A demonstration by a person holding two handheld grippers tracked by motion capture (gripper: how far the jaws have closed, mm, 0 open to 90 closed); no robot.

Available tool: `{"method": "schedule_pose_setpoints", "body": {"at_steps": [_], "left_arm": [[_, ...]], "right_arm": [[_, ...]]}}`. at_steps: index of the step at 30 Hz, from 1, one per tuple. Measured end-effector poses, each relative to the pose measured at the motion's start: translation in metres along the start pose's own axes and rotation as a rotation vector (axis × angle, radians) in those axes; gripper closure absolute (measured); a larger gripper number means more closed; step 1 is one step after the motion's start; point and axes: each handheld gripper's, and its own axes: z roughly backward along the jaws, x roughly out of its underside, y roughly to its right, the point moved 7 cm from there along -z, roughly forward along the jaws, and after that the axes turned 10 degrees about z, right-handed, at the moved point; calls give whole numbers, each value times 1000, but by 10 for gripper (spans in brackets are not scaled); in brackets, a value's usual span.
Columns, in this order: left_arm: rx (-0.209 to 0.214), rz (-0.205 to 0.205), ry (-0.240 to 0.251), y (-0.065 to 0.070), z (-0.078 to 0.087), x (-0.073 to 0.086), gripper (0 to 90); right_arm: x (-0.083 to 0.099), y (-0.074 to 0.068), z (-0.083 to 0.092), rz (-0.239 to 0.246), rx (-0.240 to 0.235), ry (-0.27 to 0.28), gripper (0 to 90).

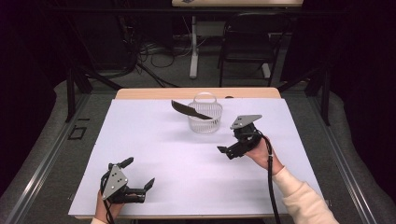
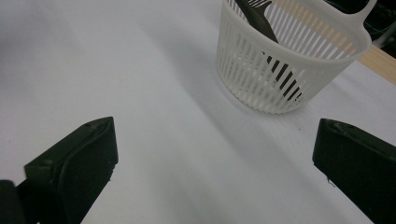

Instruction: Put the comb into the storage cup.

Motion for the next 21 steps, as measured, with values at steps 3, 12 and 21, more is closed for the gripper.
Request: {"method": "schedule_pose_setpoints", "body": {"at_steps": [3,12,21], "left_arm": [[1,1,-2,0,0,0,2],[-1,2,0,0,1,0,1],[0,3,-2,0,1,0,1]], "right_arm": [[5,-3,2,1,7,0,0],[13,-11,10,8,14,3,0],[19,-17,20,16,31,9,0]]}}
